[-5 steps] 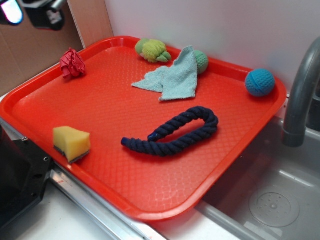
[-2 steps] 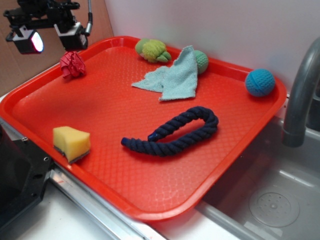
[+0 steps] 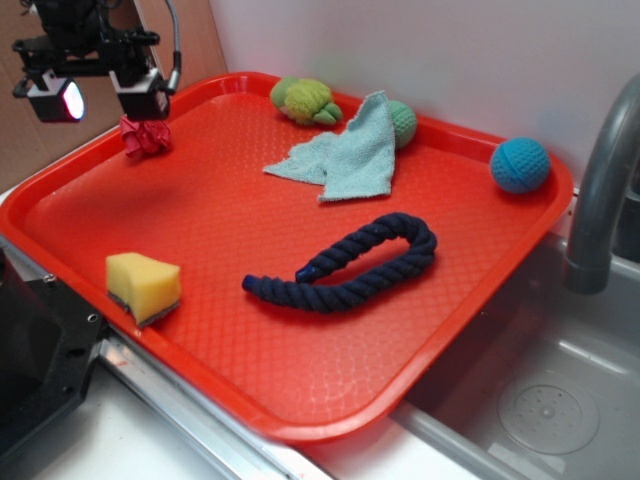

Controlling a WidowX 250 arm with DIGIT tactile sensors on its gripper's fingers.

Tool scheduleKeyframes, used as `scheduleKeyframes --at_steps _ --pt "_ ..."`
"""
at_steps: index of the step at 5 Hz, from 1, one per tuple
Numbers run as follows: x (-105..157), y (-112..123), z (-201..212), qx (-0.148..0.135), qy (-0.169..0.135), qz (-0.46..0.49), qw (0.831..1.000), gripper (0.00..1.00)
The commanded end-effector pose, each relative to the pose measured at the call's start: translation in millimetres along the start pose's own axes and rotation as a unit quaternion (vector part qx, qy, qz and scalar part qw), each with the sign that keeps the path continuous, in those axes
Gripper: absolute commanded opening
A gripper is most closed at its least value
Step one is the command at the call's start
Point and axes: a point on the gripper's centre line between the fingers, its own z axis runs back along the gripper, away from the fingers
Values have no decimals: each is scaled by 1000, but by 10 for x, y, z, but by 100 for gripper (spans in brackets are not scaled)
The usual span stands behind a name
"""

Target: Grab the red paper.

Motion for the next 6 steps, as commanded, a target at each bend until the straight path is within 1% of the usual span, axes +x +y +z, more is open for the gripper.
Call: scheduleKeyframes --at_steps 1,2,3,6 --pt "292 96 -130 4 -31 -28 999 100" --pt "368 32 -175 6 -29 -30 999 100" --pt "432 1 -183 -2 -13 31 999 100" --pt "432 1 -183 -2 -13 31 999 100"
